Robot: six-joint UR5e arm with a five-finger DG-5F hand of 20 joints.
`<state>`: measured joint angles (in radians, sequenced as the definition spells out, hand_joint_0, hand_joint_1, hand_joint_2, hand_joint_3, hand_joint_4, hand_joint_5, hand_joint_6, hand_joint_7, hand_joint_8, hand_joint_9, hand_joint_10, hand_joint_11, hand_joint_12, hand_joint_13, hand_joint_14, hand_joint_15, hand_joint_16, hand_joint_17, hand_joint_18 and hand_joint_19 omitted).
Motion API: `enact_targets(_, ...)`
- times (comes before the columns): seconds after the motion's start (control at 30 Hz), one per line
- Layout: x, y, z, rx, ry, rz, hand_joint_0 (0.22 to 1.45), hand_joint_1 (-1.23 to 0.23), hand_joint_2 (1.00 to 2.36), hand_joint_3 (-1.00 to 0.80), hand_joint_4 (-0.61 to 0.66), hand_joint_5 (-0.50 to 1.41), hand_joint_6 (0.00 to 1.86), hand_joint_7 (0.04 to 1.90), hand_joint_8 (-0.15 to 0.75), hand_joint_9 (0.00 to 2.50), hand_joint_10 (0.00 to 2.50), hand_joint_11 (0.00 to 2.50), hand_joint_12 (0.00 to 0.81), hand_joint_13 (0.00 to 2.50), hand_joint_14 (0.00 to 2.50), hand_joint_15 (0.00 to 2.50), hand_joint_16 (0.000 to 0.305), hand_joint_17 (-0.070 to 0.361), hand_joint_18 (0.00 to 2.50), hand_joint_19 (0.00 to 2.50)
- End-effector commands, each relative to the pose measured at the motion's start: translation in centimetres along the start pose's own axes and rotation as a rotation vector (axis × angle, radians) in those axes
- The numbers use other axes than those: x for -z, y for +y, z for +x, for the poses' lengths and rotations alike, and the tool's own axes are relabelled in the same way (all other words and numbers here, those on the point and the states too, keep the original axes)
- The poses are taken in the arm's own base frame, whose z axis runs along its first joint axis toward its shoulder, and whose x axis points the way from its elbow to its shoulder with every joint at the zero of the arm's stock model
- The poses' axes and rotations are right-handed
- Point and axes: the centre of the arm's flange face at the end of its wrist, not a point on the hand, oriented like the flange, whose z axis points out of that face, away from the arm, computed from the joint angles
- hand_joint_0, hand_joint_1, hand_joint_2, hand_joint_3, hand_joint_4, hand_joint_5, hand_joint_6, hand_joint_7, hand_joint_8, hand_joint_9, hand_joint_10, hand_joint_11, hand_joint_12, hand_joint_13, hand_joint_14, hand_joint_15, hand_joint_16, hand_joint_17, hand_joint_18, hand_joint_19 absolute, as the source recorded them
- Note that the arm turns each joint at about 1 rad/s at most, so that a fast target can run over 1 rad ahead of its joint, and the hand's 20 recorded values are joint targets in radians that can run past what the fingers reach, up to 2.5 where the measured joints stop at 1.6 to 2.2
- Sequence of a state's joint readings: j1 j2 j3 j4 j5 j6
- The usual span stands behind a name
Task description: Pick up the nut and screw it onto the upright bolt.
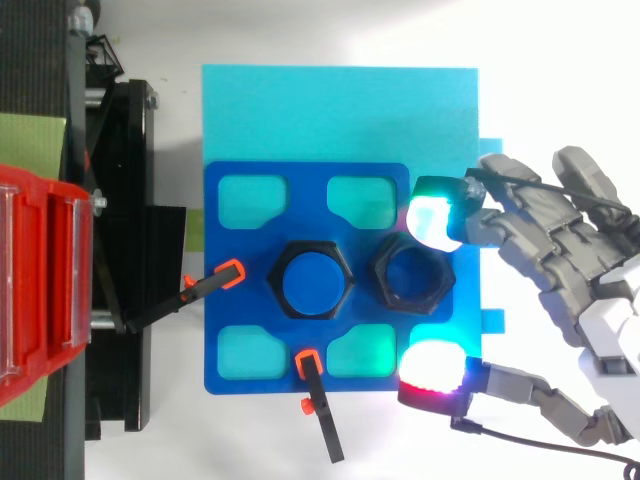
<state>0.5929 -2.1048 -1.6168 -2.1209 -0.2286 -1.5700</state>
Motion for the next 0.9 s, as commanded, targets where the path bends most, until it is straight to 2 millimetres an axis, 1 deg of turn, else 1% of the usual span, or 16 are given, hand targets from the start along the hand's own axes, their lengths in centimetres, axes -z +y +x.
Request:
enact_targets(0.0, -0.01, -0.16, 0.43, 0.004, 0.002, -0.001, 0.38, -0.73, 1.00, -0.50, 0.19, -0.25, 0.50, 0.77, 0.280, 0.28, 0.00, 0.00, 0.385, 0.35, 0.00, 0.00, 0.050, 0.112, 0.15, 0.00)
enact_targets(0.4, -0.02, -0.10, 0.42, 0.009, 0.000, -0.002, 0.38, -0.73, 1.00, -0.50, 0.21, -0.25, 0.50, 0.81, 0.281, 0.28, 0.00, 0.00, 0.387, 0.35, 0.00, 0.00, 0.050, 0.113, 0.15, 0.00)
enact_targets(0.5, -0.02, -0.09, 0.42, 0.009, 0.000, -0.004, 0.41, -0.73, 1.00, -0.50, 0.22, -0.24, 0.50, 0.86, 0.274, 0.28, 0.00, 0.00, 0.372, 0.35, 0.00, 0.00, 0.047, 0.106, 0.15, 0.00)
enact_targets(0.87, -0.26, -0.24, 0.38, 0.011, 0.000, -0.004, 0.45, -0.72, 1.00, -0.50, 0.25, -0.22, 0.50, 1.02, 0.274, 0.35, 0.00, 0.00, 0.352, 0.40, 0.00, 0.00, 0.043, 0.097, 0.19, 0.00)
